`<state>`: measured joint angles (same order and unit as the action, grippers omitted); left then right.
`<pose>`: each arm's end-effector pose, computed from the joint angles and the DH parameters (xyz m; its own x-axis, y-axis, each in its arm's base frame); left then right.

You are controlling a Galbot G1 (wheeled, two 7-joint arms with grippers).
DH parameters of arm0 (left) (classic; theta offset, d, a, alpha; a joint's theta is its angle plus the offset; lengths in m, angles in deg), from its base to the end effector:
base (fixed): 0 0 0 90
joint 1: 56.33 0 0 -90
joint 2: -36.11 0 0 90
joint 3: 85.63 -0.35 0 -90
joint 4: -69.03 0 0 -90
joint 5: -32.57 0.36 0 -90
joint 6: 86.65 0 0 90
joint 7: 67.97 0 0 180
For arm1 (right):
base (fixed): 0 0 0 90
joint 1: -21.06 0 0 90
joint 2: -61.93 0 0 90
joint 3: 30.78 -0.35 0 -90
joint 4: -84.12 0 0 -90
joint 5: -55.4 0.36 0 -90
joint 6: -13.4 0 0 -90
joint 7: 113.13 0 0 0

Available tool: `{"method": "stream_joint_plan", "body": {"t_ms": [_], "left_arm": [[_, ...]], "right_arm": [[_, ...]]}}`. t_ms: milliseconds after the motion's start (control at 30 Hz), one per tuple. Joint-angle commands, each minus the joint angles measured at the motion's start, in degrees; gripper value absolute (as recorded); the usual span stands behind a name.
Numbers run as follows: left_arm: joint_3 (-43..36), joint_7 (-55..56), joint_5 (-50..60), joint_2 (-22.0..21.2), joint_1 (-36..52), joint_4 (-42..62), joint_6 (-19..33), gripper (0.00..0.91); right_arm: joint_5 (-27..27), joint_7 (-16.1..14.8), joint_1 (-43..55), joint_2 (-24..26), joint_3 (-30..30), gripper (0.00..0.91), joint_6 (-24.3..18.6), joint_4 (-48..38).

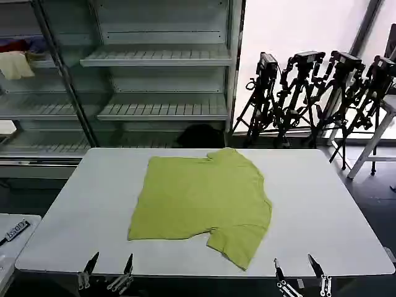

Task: Fold and organize the clothes.

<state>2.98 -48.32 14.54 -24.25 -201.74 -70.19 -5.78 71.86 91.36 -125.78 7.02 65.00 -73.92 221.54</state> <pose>0.0757 0.0333 -0.2333 -0.9465 0.0478 0.3193 0.0721 0.9953 0.0648 0.0626 -0.0287 -0.2486 -0.9536 -0.0697 0.2928 -0.0976 0.9919 -0.0817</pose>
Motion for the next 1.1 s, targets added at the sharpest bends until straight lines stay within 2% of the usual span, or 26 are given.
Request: {"method": "stream_joint_plan", "body": {"t_ms": [33,67,167,233,533,800,1100], "left_arm": [[-0.38,-1.03,-5.17,2.18,7.54,-2.47,-15.88,0.907],[-0.18,-1.14,-7.27,2.4,9.41,-2.46,-17.88,0.907],[0.8,-1.71,-10.69,4.05,15.87,-1.43,-22.34,0.907],[1.32,-1.73,-12.8,4.85,18.47,-0.44,-23.91,0.907],[0.82,-2.85,-16.84,6.18,23.17,5.47,-23.98,0.907],[1.05,-2.39,-17.99,5.75,24.2,8.93,-23.95,0.907],[0.8,-2.32,-18.54,4.84,25.06,11.88,-23.91,0.907]], "right_arm": [[3.31,0.08,2.56,1.22,1.16,0.907,11.9,2.62],[4.14,0.57,5.18,-0.17,3.19,0.907,16.99,3.2],[4.18,1.8,7.91,-0.74,7.15,0.907,21.79,3.87],[4.34,2.45,8.91,-1.21,8.79,0.907,23.72,4.06],[6.52,3.91,14.2,-3.36,12.49,0.907,30.02,3.11],[5.52,5.04,19.01,-4.28,16.42,0.907,30.43,2.47],[6.29,6.0,20.9,-5.07,16.99,0.907,30.44,1.03]]}}
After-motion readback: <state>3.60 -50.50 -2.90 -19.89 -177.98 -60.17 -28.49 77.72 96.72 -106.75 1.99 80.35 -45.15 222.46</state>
